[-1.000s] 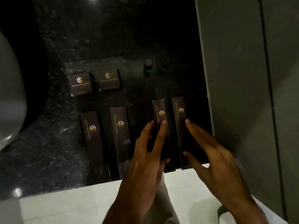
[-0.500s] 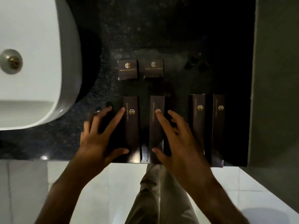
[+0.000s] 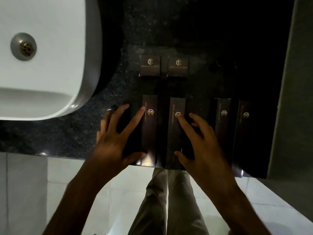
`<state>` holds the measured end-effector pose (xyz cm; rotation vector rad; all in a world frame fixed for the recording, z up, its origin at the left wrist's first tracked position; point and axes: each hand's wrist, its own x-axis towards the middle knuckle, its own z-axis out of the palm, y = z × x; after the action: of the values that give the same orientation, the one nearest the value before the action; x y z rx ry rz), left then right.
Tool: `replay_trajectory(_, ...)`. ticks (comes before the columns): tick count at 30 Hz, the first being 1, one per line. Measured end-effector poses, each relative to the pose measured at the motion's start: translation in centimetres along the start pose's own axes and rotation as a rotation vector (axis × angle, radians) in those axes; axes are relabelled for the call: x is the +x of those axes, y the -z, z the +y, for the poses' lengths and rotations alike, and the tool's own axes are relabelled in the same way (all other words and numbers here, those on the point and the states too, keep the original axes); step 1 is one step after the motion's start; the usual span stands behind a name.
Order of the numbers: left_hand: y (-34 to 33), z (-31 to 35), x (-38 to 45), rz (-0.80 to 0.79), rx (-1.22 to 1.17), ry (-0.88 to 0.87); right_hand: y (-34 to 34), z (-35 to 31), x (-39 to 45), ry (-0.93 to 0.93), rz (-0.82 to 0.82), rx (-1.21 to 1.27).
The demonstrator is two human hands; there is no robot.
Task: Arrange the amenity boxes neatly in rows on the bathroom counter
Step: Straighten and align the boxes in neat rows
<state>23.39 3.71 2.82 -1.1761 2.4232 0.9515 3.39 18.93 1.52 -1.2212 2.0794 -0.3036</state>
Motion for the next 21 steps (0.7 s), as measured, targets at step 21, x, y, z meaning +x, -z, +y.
replay_trajectory(21,-0.55,-0.44,0.15,0.029,0.02,-0.029,0.38,0.01,0.05,0.022,0.027,0.009)
